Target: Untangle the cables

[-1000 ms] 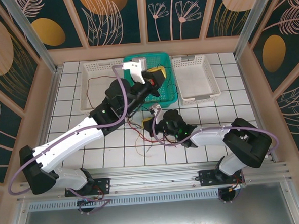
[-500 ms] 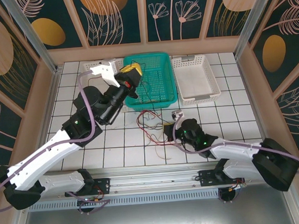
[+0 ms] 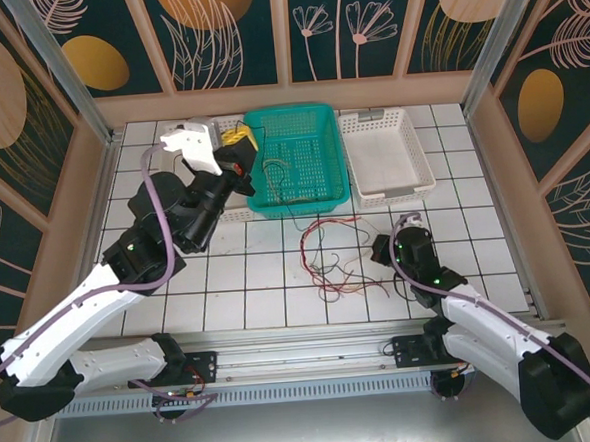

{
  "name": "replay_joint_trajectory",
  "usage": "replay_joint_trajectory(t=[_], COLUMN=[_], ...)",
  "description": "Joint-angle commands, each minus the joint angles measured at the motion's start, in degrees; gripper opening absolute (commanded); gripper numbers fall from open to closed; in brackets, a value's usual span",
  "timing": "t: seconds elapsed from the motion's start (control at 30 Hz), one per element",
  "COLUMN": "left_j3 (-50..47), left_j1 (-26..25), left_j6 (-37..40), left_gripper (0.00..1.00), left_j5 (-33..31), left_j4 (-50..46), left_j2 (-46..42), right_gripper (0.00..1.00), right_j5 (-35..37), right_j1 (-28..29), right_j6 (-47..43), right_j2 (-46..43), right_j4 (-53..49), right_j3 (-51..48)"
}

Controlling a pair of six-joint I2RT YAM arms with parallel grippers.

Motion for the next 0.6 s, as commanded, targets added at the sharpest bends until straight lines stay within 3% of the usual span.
replay_joint_trajectory(t=[0.0, 0.13, 0.33, 0.57], left_j3=[3.3, 4.6, 7.1, 10.8], left_j1=[0.4, 0.5, 0.5, 0.5], left_j6=[3.1, 4.0, 4.1, 1.8], left_gripper=[0.0, 0.0, 0.0, 0.0], left_j5=[-2.7, -3.1, -2.0, 5.9], left_j4=[-0.5, -1.4, -2.8, -3.5], left_j2=[-2.2, -2.8, -1.9, 4.6], right_gripper=[0.0, 0.0, 0.0, 0.0], right_j5=[-1.7, -5.0, -5.0, -8.5], right_j1=[-4.1, -8.7, -9.9, -9.8], right_j6=[3.6, 4.1, 3.4, 0.1], right_j2=[-1.7, -3.2, -3.7, -7.0], right_j4=[-5.8, -6.3, -7.3, -6.9], right_j3=[-1.6, -2.5, -1.7, 1.4])
